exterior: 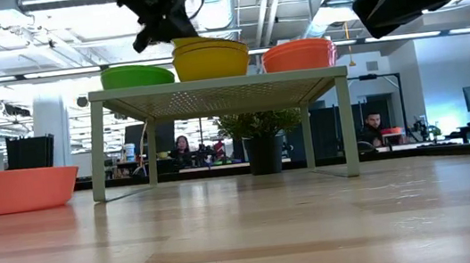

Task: Pick & Place Mini bowls
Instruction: Stack the yellow patterned bowl on the yellow patterned bowls on the shelf, then stack the orange bowl on the orange bowls on the shelf

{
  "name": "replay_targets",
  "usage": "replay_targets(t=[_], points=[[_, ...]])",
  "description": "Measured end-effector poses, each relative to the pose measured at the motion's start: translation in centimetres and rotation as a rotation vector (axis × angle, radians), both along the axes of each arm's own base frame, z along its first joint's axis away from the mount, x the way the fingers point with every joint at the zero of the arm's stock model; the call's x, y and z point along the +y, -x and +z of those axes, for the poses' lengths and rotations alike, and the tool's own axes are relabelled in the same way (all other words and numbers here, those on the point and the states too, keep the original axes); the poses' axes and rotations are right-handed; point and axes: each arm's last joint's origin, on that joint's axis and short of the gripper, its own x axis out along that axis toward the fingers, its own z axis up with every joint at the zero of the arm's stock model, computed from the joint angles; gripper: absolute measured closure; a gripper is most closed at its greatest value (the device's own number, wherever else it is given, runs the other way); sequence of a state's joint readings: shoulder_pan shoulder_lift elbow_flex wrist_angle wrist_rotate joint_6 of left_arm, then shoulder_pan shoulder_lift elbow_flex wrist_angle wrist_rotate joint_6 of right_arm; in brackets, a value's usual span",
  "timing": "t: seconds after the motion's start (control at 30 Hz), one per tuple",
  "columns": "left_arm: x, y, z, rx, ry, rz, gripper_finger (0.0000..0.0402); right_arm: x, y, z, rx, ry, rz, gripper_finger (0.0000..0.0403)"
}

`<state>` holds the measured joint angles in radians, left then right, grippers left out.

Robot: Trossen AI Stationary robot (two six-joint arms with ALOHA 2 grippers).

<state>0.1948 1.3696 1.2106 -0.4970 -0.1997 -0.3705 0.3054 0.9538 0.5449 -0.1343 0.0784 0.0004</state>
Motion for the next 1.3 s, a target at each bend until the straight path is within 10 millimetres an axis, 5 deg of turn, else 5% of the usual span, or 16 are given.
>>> replay_targets(t=[0.47, 0.93, 1.1, 1.3], points=[[-5.2, 4.5, 4.9, -0.126, -0.160, -0.248, 0.0319, 0.0, 0.0, 0.0, -0.002, 0.008, 0.005, 0.0400], [-14.8, 9.7, 1.3, 0.280, 0.140, -0.371, 0.0337, 0.0, 0.0, 0.0, -0.002, 0.008, 0.005, 0.0400], [-16.1, 10.4, -0.6, 0.294, 0.116, -0.294, 0.0328, 0.0, 0.0, 0.0, -0.002, 0.008, 0.005, 0.0400], [-15.8, 11.2, -5.3, 0.419, 0.145, -0.185, 0.0293, 0.0, 0.0, 0.0, -0.003, 0.008, 0.005, 0.0400]])
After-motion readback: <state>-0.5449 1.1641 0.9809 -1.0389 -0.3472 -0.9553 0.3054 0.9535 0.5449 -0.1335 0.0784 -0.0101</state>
